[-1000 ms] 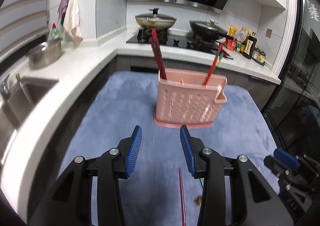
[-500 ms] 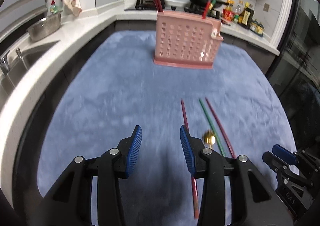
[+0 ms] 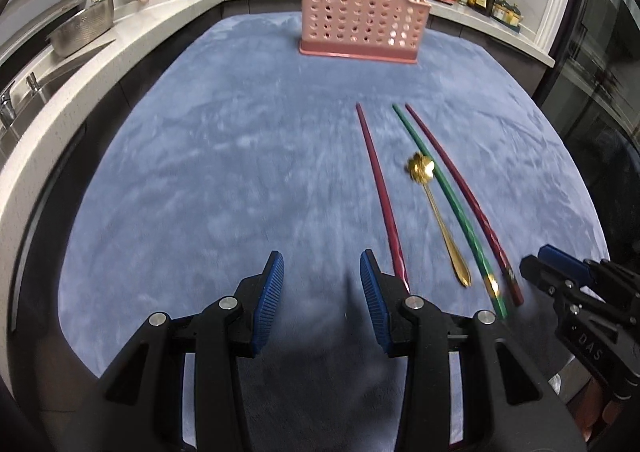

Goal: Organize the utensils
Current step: 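Grasp a dark red chopstick with the right tool while the left tool grasps another dark red chopstick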

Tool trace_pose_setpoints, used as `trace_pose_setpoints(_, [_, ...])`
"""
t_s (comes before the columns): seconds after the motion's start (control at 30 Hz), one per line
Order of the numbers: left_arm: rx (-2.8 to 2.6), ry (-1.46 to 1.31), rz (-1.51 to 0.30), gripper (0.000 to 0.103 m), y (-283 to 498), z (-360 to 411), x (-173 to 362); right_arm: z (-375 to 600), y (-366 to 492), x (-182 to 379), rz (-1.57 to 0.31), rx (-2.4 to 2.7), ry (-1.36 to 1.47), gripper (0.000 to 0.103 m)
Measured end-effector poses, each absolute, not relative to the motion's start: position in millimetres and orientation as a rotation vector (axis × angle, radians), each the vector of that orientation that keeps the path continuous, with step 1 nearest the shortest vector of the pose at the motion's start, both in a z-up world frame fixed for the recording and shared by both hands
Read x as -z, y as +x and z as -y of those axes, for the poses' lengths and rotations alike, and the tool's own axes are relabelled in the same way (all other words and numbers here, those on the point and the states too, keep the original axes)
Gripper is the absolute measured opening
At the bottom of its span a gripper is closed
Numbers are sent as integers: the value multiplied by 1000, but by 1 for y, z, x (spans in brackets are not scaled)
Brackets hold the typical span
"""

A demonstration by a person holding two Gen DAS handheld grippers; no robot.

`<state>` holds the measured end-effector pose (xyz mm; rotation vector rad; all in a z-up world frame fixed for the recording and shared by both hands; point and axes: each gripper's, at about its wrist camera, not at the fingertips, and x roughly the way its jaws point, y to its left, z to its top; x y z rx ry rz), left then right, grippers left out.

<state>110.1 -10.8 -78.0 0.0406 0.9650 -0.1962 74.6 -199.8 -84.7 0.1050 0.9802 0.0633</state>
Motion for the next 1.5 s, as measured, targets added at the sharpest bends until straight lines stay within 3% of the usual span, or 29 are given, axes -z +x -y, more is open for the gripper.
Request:
trace_pose_setpoints(0.57, [284, 73, -1013, 38, 89, 31, 95, 194, 72, 105, -1033, -79, 117, 8])
trace_pose_setpoints(0.67, [296, 75, -1005, 51, 86, 34, 95, 194, 72, 106, -1033, -79, 119, 8])
trace_pose_setpoints(0.97, [308, 81, -1027, 52, 86, 41, 103, 194, 72, 106, -1034, -78, 123, 8])
trace_pose_setpoints(1.37, [288, 93, -1026, 47, 89, 43, 110, 193, 72, 107, -1034, -78, 124, 8])
trace_pose_setpoints(1.5, [290, 97, -1020, 37, 88, 43, 111, 193, 72, 107, -1035, -78, 123, 8])
